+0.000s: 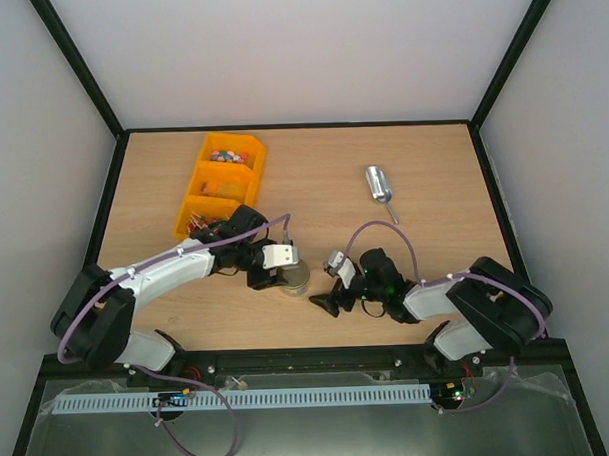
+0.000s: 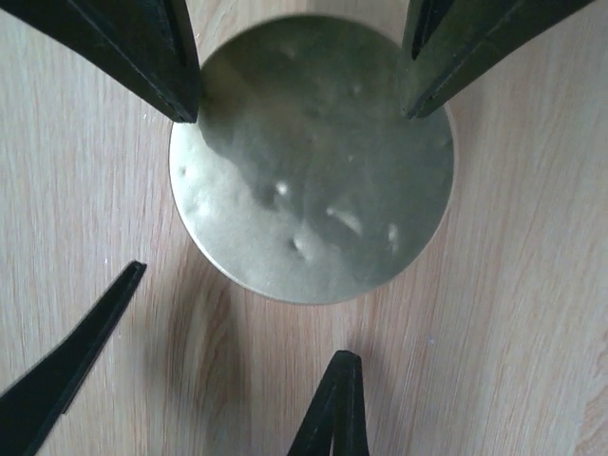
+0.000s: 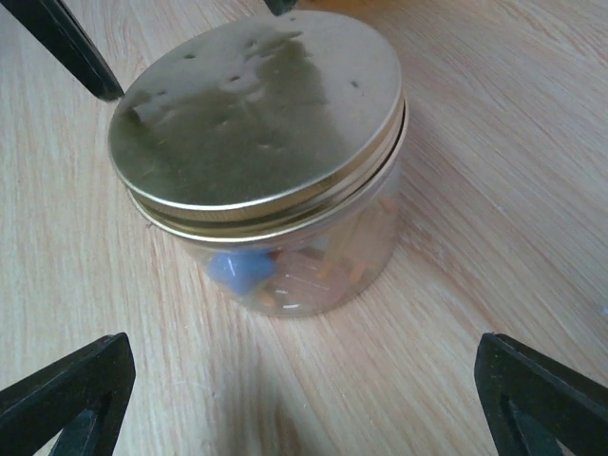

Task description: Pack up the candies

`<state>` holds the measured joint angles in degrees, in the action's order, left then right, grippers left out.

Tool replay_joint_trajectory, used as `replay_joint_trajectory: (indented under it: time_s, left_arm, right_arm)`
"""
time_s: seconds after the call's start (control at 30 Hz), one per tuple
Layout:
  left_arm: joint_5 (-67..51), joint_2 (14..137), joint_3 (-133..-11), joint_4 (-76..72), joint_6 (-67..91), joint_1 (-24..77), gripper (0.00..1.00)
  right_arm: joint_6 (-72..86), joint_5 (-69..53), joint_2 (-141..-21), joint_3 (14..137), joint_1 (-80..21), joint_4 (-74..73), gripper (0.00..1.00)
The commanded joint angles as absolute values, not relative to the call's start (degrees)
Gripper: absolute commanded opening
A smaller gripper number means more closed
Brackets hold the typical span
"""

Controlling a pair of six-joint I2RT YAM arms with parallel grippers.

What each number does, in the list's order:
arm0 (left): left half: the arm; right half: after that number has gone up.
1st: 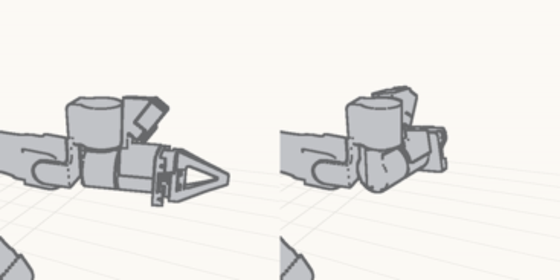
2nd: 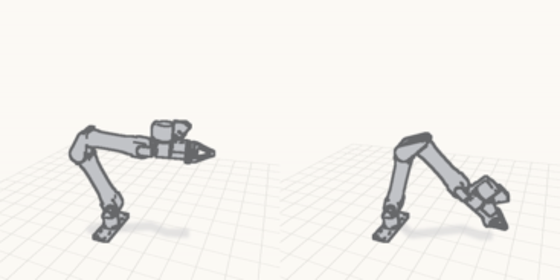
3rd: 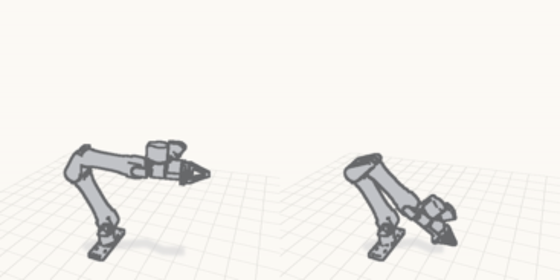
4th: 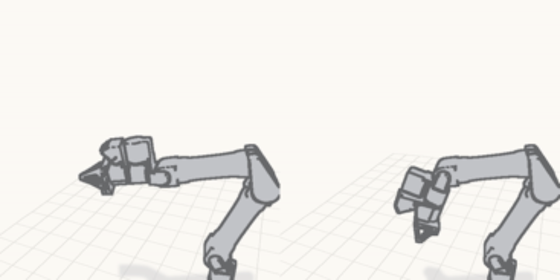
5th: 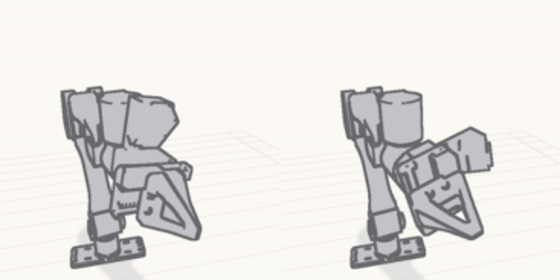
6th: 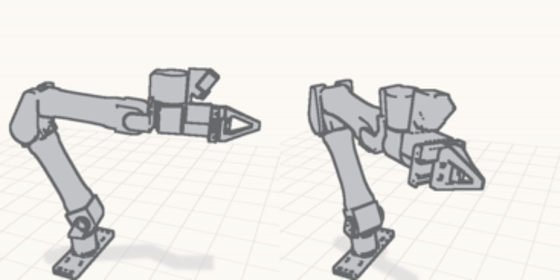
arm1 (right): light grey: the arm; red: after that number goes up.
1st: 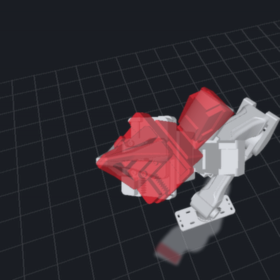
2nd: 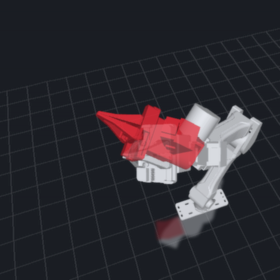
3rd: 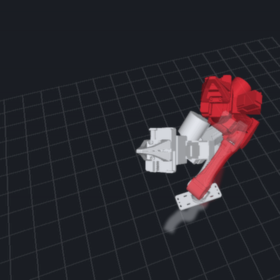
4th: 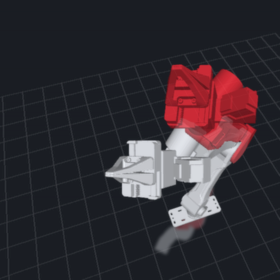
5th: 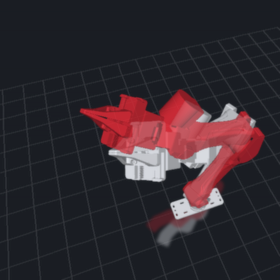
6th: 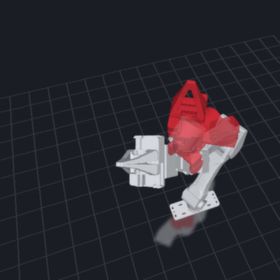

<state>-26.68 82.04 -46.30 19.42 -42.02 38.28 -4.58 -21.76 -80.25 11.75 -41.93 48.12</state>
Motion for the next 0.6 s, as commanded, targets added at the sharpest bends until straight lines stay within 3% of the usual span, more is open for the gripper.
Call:
replay_joint_trajectory:
  time_s: [0.0,0.3,0.57]
  left_arm:
    - [-29.8,79.6,-49.7,24.5,-43.4,36.3,0.63]
    - [-29.6,79.5,-49.0,23.0,-38.3,33.8,0.98]
    - [-25.9,79.7,-45.9,21.4,-36.7,34.4,0.99]
  right_arm:
    - [-7.0,-19.9,-85.0,12.0,-42.9,60.5,0.99]
    - [-9.1,-24.2,-94.6,14.5,-43.6,70.6,0.98]
    - [-9.5,-26.1,-101.7,18.4,-43.9,75.3,0.99]
